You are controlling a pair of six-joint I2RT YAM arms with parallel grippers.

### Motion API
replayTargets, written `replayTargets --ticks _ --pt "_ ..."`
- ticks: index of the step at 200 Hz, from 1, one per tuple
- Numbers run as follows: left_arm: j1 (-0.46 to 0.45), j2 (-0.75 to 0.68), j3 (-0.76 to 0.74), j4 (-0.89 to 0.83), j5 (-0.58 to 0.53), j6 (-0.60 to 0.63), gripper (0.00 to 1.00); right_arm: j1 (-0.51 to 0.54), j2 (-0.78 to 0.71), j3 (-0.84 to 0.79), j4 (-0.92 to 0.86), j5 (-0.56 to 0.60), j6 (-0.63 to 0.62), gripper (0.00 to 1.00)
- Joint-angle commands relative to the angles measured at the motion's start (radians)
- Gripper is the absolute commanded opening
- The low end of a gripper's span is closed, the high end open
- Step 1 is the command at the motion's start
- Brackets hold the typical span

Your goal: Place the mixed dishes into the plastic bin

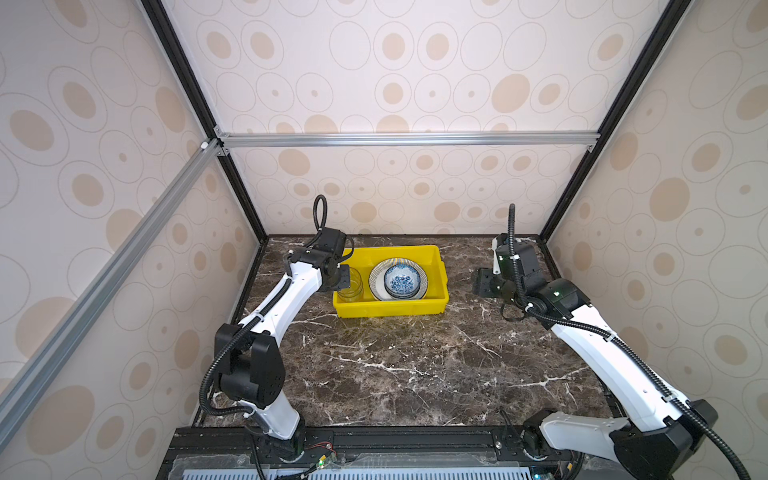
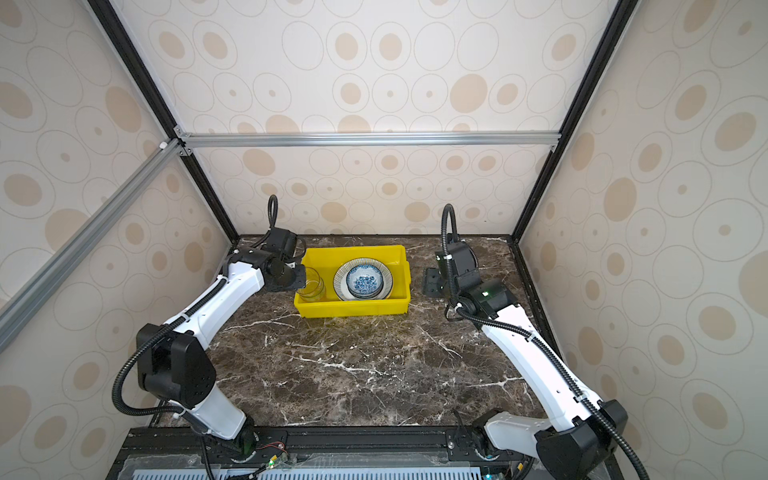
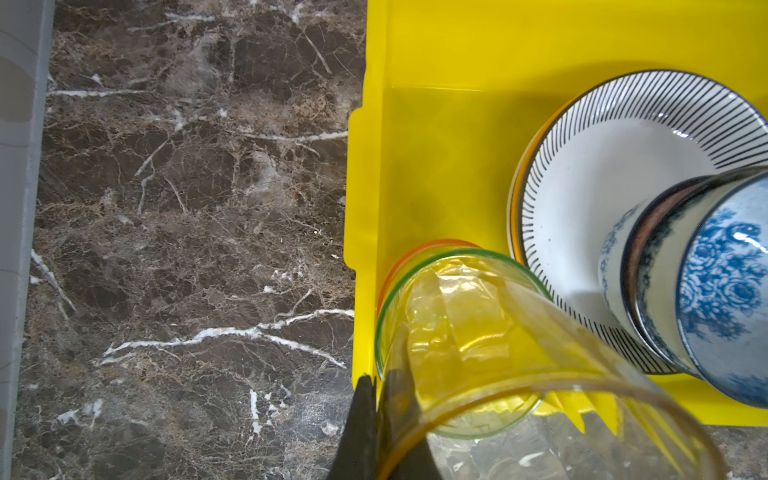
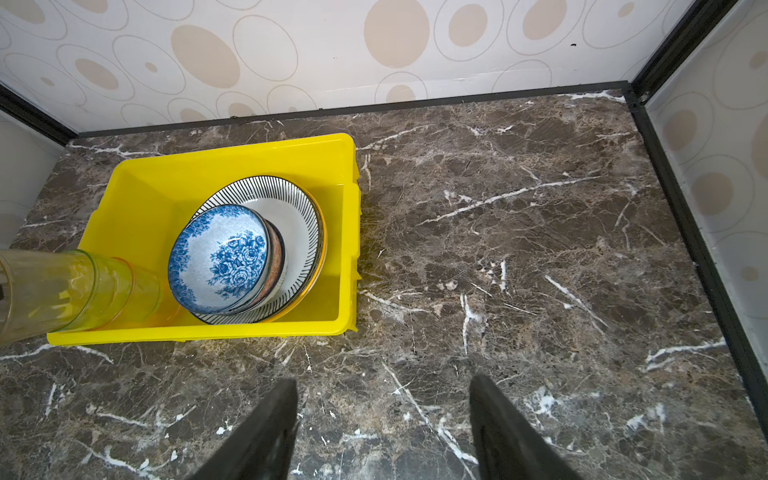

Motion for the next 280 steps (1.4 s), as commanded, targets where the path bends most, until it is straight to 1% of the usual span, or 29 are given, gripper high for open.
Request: replayTargets --ticks 1,57,90,102,127,155,179,205,231,246,248,254,265,280 --pt "0.012 0.015 0.003 -0.013 0.006 0.023 0.00 -0.009 -0.008 -0.021 -0.016 0.005 -0.017 0.68" --pt "0.017 0.039 0.006 -0.028 -0.009 0.029 0.00 -0.044 -0.022 -0.056 -0.005 0.006 -0.027 0.69" --pt "0.018 0.058 0.012 -0.033 -0.005 0.029 0.05 -0.064 -0.023 -0.075 0.003 -0.012 -0.027 0.69" --pt "0.018 0.063 0.021 -0.040 -0.003 0.029 0.09 -0.070 -0.026 -0.083 0.003 -0.010 -0.029 0.69" --pt "0.019 0.055 0.050 -0.057 -0.008 0.033 0.22 -0.094 -0.049 -0.121 0.022 0.002 -0.042 0.69" --pt "0.018 0.037 0.072 -0.067 -0.009 0.037 0.32 -0.135 -0.057 -0.134 0.032 -0.033 -0.053 0.70" --pt "0.019 0.012 0.072 -0.061 -0.011 0.034 0.37 -0.150 -0.057 -0.136 0.032 -0.036 -0.063 0.70" --pt "0.021 -0.014 0.081 -0.059 0.002 0.037 0.39 -0.162 -0.061 -0.148 0.045 -0.038 -0.075 0.70" --pt "0.020 -0.042 0.097 -0.076 -0.018 0.039 0.40 -0.180 -0.062 -0.164 0.060 -0.055 -0.082 0.70" --pt "0.022 -0.067 0.095 -0.077 -0.039 0.038 0.41 -0.179 -0.059 -0.174 0.070 -0.068 -0.091 0.70" --pt "0.022 -0.071 0.095 -0.077 -0.044 0.036 0.41 -0.200 -0.060 -0.173 0.071 -0.070 -0.092 0.70" --pt "0.022 -0.085 0.092 -0.073 -0.066 0.029 0.41 -0.214 -0.059 -0.175 0.074 -0.074 -0.094 0.70" --pt "0.024 -0.121 0.075 -0.044 -0.105 0.020 0.41 -0.231 -0.056 -0.176 0.079 -0.083 -0.102 0.70" --pt "0.030 -0.184 0.035 0.021 -0.130 0.030 0.42 -0.257 -0.054 -0.181 0.092 -0.093 -0.125 0.70"
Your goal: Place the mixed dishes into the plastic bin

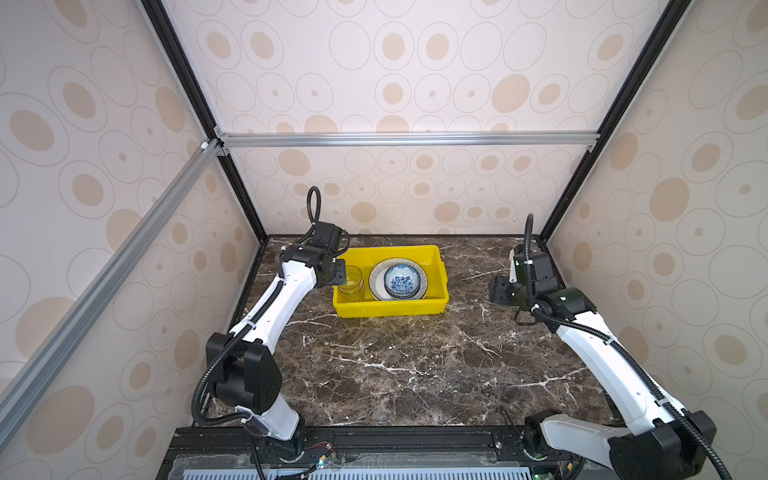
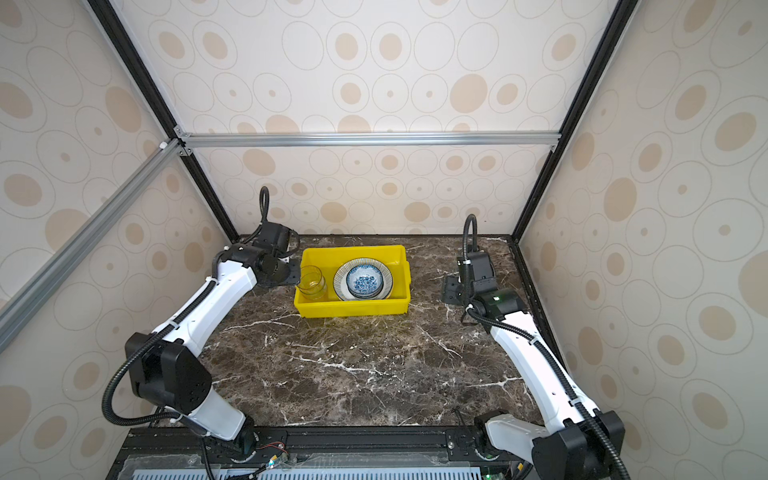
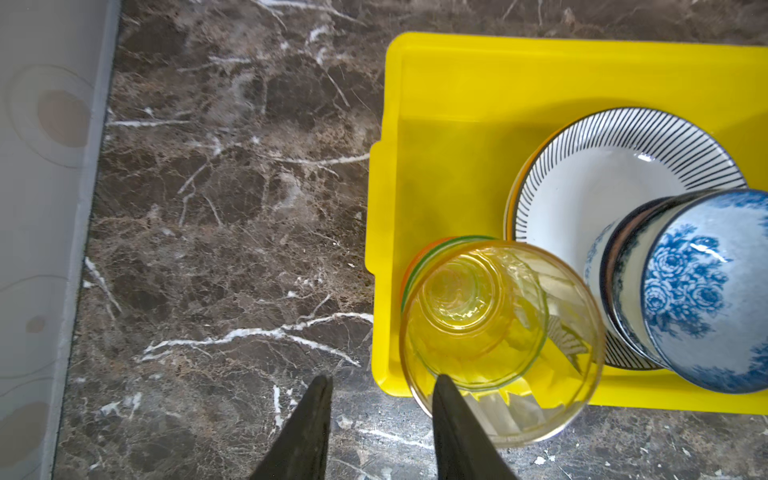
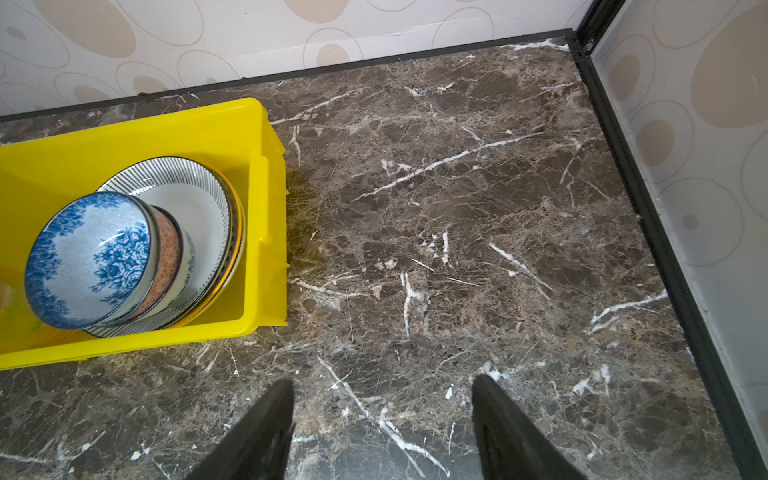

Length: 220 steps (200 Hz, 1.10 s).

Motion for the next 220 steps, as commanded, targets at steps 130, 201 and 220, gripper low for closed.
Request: replayTargets --ticks 130,201,220 --pt "0.144 -0.554 -0.957 1.107 -0.413 0.134 0.76 -0.321 0.068 -0.179 0.345 -0.144 -0.097 0.70" --pt "0.220 -0.421 -1.193 1.578 -0.359 0.158 0.87 -0.344 0.110 -0.449 0.767 -0.127 -0.164 0.72" --pt "0.224 -0.364 -1.193 1.600 -0.330 0.165 0.86 -0.345 0.143 -0.490 0.832 -0.135 -0.160 0.71"
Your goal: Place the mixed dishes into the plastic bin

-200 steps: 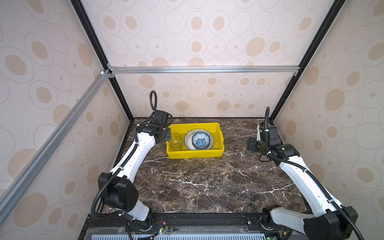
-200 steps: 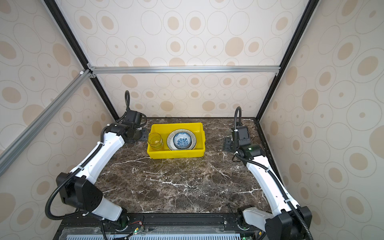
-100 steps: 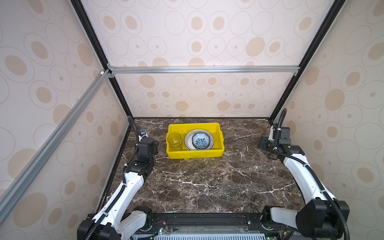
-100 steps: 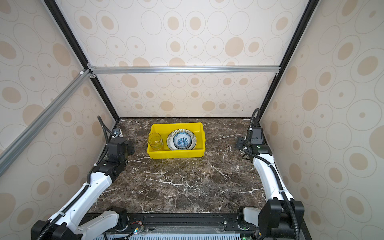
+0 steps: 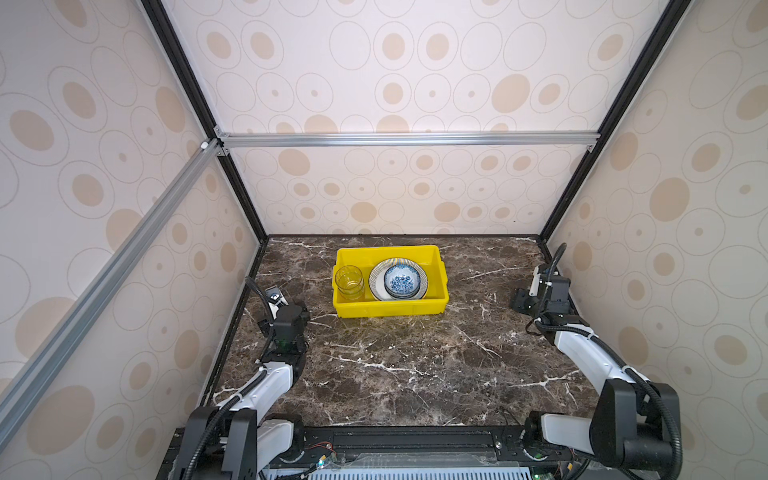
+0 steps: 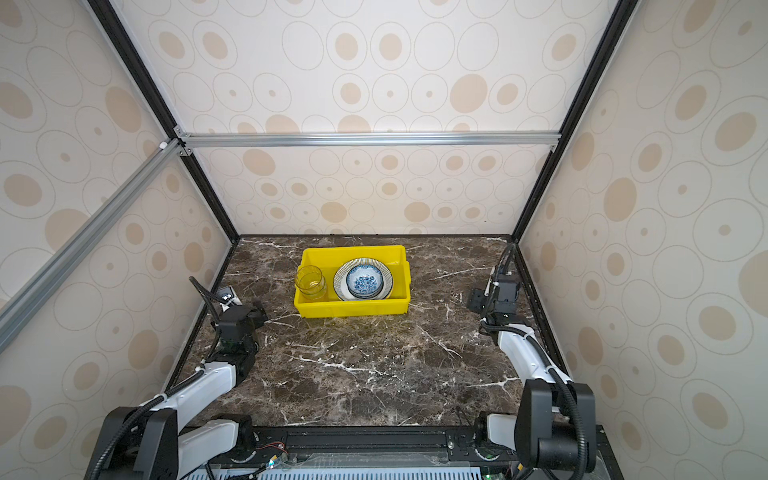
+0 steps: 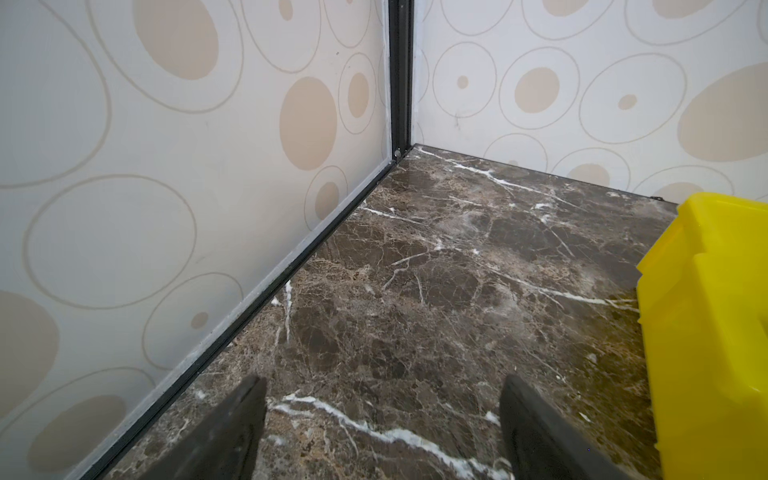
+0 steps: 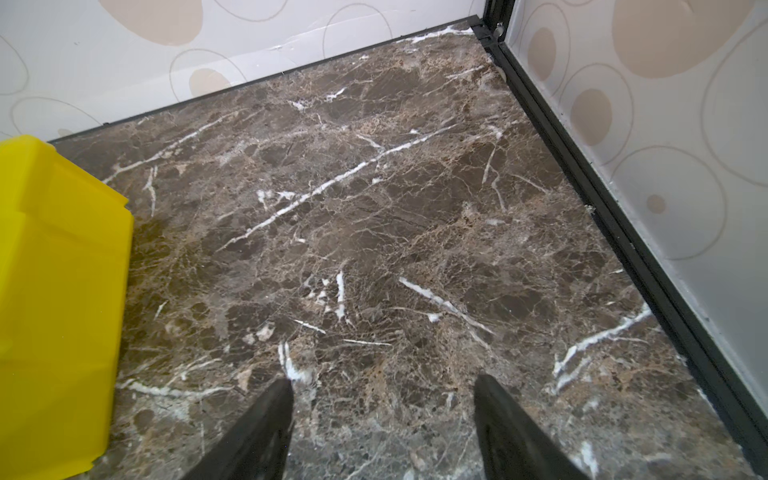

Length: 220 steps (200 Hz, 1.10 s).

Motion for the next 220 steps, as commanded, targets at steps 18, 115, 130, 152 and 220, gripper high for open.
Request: replayTargets --ticks 18,115,130,152,220 --pt "0.013 0.097 -0.016 0.217 0.030 0.028 0.86 -0.007 0.063 -0.073 0.214 -0.030 -0.023 0.71" --pt "0.012 0.245 -0.093 0.577 0.095 0.127 0.87 -0.007 0.139 -0.252 0.623 -0.081 -0.043 0.71" --pt "0.013 0.278 -0.104 0.640 0.113 0.135 0.87 -0.003 0.159 -0.274 0.695 -0.115 -0.063 0.72" --pt "0.011 0.330 -0.133 0.747 0.140 0.146 0.88 0.005 0.157 -0.263 0.670 -0.141 -0.084 0.74" --pt "-0.001 0.404 -0.156 0.852 0.279 0.210 0.92 0.087 0.221 -0.231 0.672 -0.155 -0.199 0.77"
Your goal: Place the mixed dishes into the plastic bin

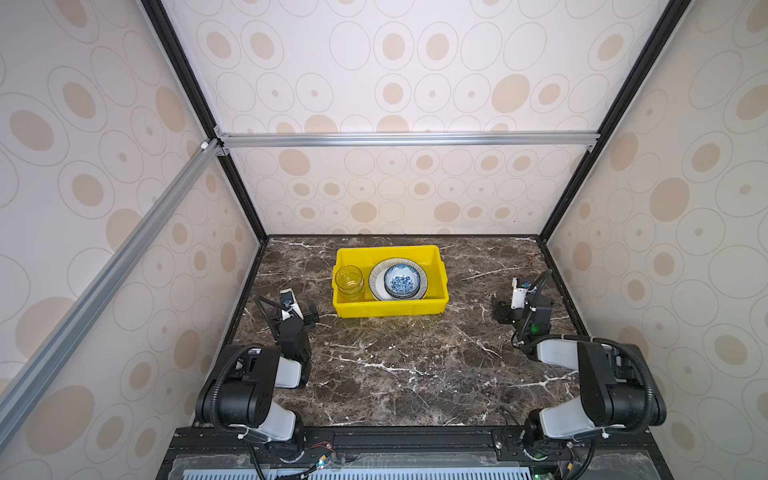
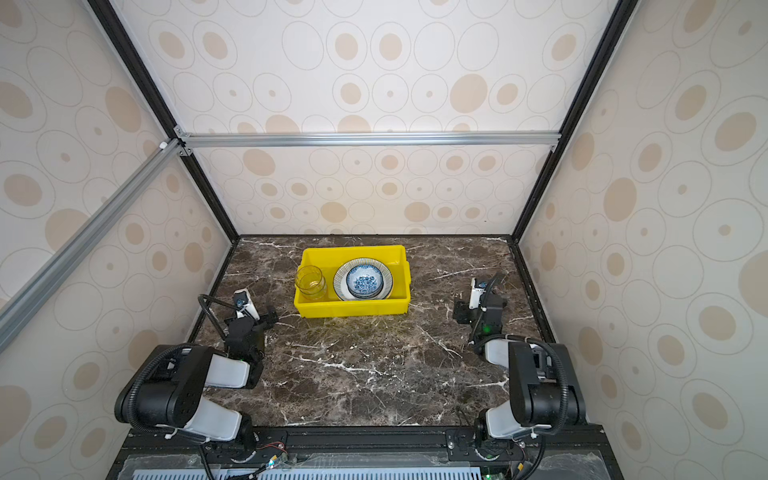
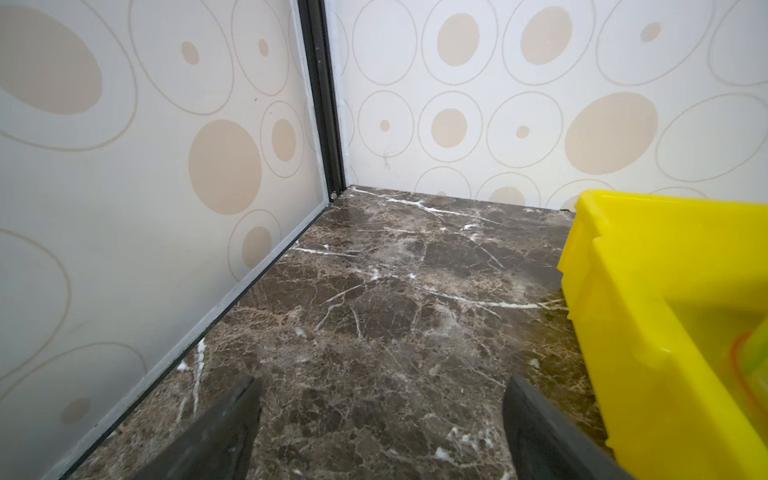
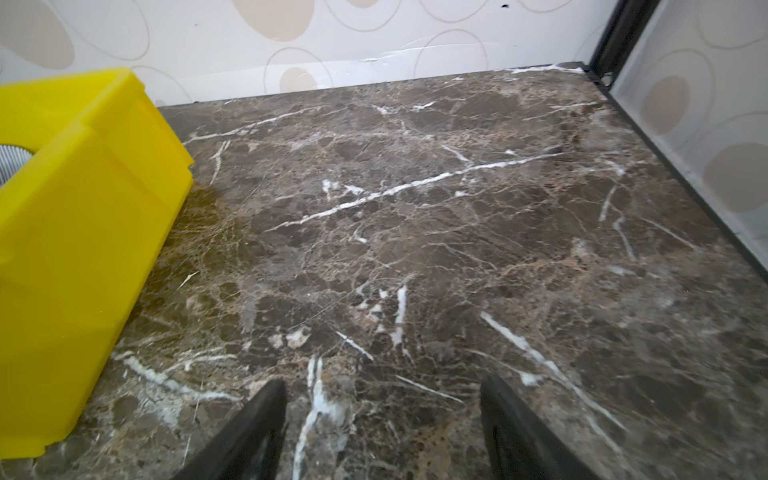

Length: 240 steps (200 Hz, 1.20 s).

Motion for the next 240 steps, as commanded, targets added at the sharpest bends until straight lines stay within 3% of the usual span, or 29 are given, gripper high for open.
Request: replayTargets --ticks 1,9,34,120,124,128,240 --pt "-0.007 0.053 -0.028 0.152 0.079 0.061 0.92 0.019 0.010 0.000 0.047 -0.005 -0.061 0.77" --pt "-0.017 0.078 -0.056 0.252 0.086 0.086 0.95 0.020 0.017 -0.010 0.072 -0.003 -0.061 0.78" --pt "-0.023 0.075 -0.080 0.291 0.081 0.089 0.99 0.022 0.018 -0.006 0.063 -0.002 -0.064 0.81" --pt "-0.024 0.067 -0.033 0.187 0.035 0.072 0.99 0.031 0.026 -0.011 0.073 0.019 -0.069 0.83" --pt "-0.024 0.066 -0.035 0.189 0.033 0.071 0.99 0.030 0.027 -0.010 0.074 0.020 -0.069 0.97" --pt "-0.025 0.067 -0.038 0.196 0.029 0.071 0.99 0.031 0.027 -0.009 0.074 0.019 -0.068 1.00" --pt "-0.027 0.068 -0.005 0.142 0.001 0.065 0.99 0.031 0.026 -0.009 0.075 0.020 -0.069 1.00"
